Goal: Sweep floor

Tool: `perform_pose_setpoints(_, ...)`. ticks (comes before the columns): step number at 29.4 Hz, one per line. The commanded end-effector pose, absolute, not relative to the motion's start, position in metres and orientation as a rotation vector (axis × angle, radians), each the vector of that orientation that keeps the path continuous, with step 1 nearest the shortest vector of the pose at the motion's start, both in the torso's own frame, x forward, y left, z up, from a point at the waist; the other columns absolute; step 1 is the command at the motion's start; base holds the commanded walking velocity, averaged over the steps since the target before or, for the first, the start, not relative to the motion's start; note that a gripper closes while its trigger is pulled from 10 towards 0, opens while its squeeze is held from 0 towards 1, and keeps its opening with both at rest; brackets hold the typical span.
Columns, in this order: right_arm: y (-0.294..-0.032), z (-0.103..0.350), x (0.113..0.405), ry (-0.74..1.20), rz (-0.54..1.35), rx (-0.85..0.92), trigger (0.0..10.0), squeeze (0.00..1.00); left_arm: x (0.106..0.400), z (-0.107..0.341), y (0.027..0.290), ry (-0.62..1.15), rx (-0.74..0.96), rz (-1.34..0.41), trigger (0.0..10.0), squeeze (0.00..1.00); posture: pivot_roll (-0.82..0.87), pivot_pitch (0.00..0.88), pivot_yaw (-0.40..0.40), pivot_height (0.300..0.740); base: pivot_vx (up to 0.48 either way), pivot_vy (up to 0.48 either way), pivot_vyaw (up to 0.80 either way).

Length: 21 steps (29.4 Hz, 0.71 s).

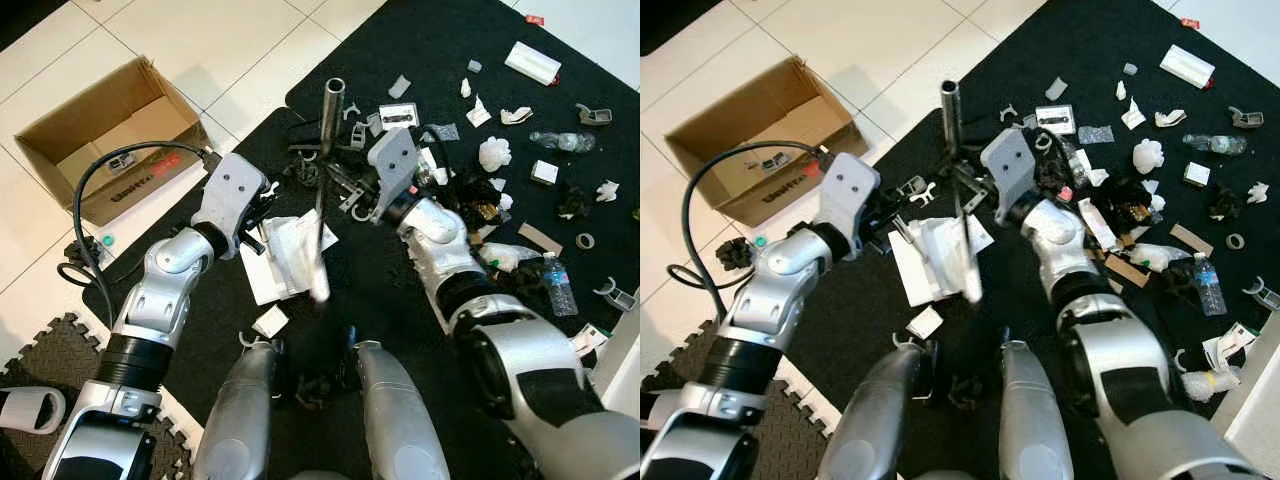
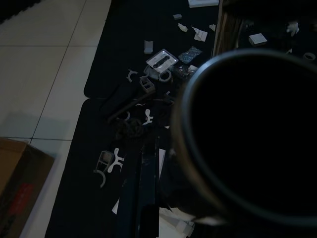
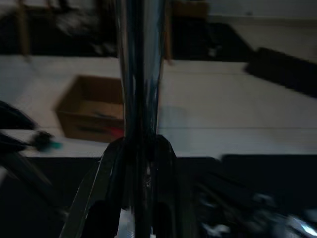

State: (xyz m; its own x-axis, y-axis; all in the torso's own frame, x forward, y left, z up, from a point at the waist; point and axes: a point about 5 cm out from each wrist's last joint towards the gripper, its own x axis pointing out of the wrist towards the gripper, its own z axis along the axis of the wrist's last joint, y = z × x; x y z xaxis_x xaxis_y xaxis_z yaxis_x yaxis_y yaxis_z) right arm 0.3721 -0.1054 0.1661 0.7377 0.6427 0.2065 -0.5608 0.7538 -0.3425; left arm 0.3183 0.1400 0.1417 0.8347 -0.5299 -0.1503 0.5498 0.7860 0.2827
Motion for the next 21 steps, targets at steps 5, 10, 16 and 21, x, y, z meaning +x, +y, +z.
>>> perform_pose_setpoints(5,-0.1,0.17,0.371,-0.383,0.6,-0.165,10.0,0.0,0.305,0.103,0.14,0.237,0.274,-0.613,10.0,0.0,0.14,0.408,-0.028,0.74,0.0,0.0,0.0)
perform_pose_setpoints(10,-0.08,0.161,0.366,-0.372,0.628,-0.173,10.0,0.0,0.304,0.104,0.142,0.239,0.279,-0.61,10.0,0.0,0.15,0.408,-0.026,0.74,0.0,0.0,0.0)
perform_pose_setpoints(16,-0.069,0.153,0.362,-0.345,0.675,-0.224,10.0,0.0,0.301,0.104,0.145,0.243,0.282,-0.605,10.0,0.0,0.18,0.415,-0.029,0.74,0.0,0.0,0.0)
perform_pose_setpoints(21,-0.067,0.154,0.362,-0.349,0.681,-0.239,10.0,0.0,0.298,0.103,0.146,0.247,0.284,-0.604,10.0,0.0,0.19,0.415,-0.029,0.74,0.0,0.0,0.0)
